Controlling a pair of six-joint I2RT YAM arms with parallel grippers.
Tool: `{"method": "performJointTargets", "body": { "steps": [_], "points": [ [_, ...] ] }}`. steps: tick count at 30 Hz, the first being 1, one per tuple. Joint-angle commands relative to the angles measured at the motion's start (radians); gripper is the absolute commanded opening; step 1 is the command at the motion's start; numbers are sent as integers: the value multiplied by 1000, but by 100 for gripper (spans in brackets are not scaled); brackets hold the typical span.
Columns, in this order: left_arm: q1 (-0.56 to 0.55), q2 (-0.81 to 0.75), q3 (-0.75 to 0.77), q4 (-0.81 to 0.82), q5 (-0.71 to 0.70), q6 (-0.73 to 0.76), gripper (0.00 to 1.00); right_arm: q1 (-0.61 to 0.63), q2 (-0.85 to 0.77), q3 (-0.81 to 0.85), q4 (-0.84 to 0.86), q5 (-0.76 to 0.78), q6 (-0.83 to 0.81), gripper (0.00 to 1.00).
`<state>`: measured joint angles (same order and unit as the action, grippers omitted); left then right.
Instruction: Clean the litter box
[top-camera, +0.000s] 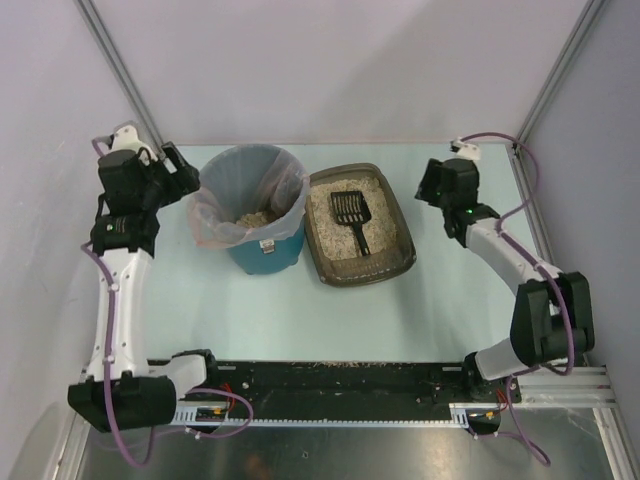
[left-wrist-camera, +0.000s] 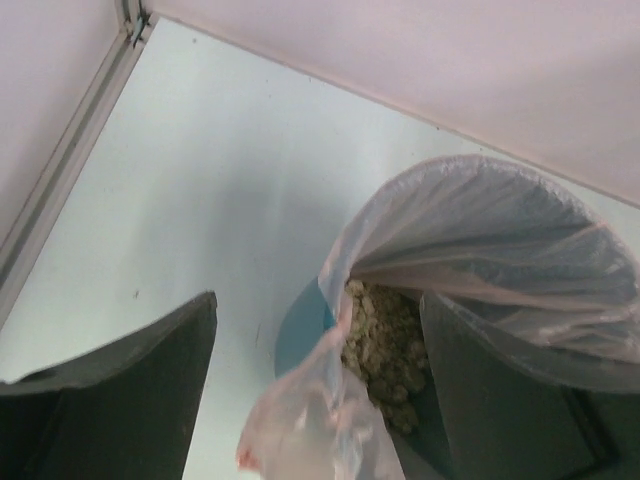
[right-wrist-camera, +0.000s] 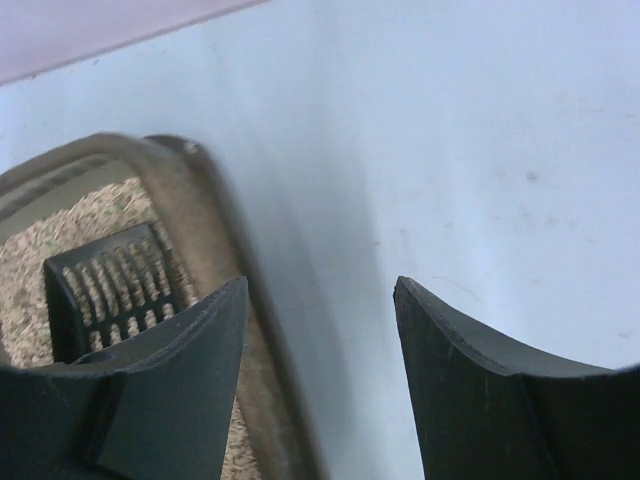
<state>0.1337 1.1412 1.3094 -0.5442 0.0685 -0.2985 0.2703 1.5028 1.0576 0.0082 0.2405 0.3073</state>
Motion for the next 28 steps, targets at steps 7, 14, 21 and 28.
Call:
{"method": "performJointTargets", "body": {
  "steps": [7,14,21,28],
  "points": [
    [6,-251,-71,-5,-50,-47,100,-49,-436,-125,58,132,-51,64],
    [4,-373,-122,-5,-99,-4,100,-43,-653,-291,181,155,-140,66],
    [6,-419,-162,-5,-50,-4,100,-43,-707,-324,130,137,-146,66],
    [6,-406,-165,-11,-7,13,100,-46,-710,-329,127,143,-160,67]
  ]
}}
